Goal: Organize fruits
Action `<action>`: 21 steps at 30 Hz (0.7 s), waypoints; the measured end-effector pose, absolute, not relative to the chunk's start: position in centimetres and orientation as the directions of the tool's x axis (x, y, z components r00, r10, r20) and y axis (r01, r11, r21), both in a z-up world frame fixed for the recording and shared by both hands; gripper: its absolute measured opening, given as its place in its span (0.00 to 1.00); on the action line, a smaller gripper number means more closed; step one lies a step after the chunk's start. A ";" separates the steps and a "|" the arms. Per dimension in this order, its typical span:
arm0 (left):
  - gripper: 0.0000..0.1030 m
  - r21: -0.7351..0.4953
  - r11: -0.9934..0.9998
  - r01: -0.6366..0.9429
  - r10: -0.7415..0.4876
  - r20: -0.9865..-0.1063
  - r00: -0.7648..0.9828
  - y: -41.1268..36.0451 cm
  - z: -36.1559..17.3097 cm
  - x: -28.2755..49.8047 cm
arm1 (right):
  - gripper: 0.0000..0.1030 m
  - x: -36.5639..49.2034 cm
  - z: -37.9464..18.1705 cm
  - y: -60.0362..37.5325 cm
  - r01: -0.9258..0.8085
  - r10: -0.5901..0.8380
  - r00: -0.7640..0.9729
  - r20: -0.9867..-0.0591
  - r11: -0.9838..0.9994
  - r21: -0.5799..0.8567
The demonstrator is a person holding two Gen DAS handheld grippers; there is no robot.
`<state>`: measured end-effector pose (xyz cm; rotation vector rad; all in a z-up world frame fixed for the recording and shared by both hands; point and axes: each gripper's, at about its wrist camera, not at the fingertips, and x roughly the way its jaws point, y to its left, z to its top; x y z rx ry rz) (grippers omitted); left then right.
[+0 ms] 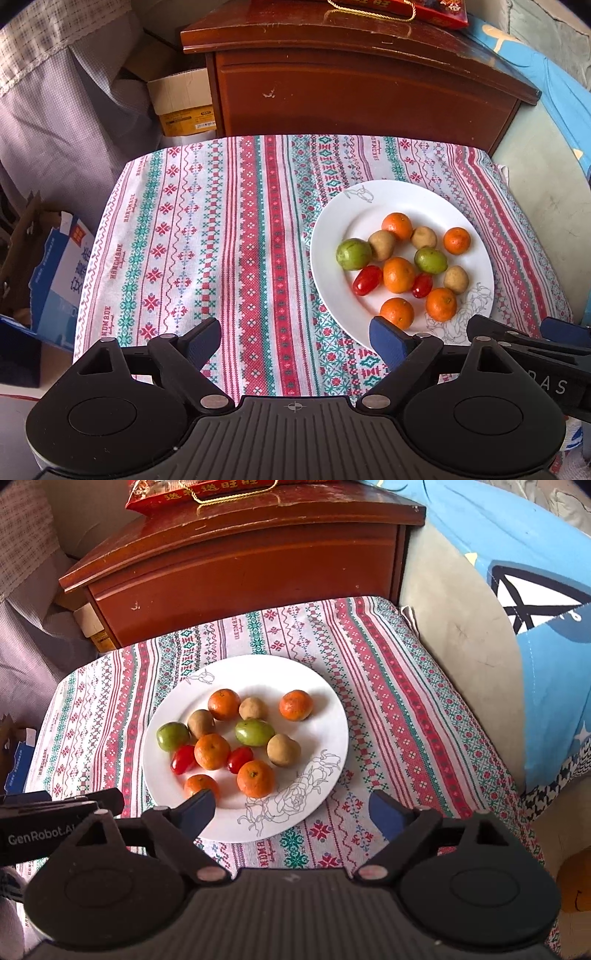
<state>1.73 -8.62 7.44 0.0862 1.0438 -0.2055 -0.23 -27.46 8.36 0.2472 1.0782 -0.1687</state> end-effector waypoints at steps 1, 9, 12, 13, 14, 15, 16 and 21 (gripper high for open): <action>0.86 -0.020 0.977 0.212 -0.123 -0.866 0.485 -8.7 7.3 1.8 | 0.88 -0.1 8.2 -27.5 0.257 -0.009 0.461 -0.887 0.958 0.124; 0.86 0.004 0.982 0.190 -0.087 -0.877 0.472 -8.9 6.4 2.3 | 0.88 0.9 7.7 -27.2 0.240 -0.018 0.459 -0.888 0.965 0.105; 0.86 0.005 0.983 0.184 -0.083 -0.881 0.466 -9.0 6.2 2.5 | 0.88 1.0 7.5 -27.4 0.240 -0.016 0.455 -0.890 0.965 0.105; 0.86 0.006 0.983 0.184 -0.082 -0.881 0.465 -9.0 6.2 2.5 | 0.88 1.1 7.4 -27.4 0.238 -0.017 0.454 -0.891 0.966 0.103; 0.86 0.008 0.983 0.185 -0.081 -0.881 0.466 -9.1 6.1 2.5 | 0.88 1.1 7.3 -27.4 0.235 -0.020 0.455 -0.890 0.967 0.098; 0.86 0.009 0.983 0.185 -0.080 -0.881 0.466 -9.1 6.1 2.5 | 0.88 1.1 7.2 -27.4 0.234 -0.024 0.455 -0.890 0.968 0.093; 0.86 0.009 0.983 0.184 -0.080 -0.881 0.467 -9.1 6.0 2.6 | 0.89 1.1 7.1 -27.4 0.234 -0.032 0.453 -0.891 0.968 0.085; 0.86 0.011 0.984 0.176 -0.073 -0.883 0.463 -9.0 5.6 2.8 | 0.89 1.4 6.7 -27.2 0.222 -0.048 0.450 -0.892 0.973 0.059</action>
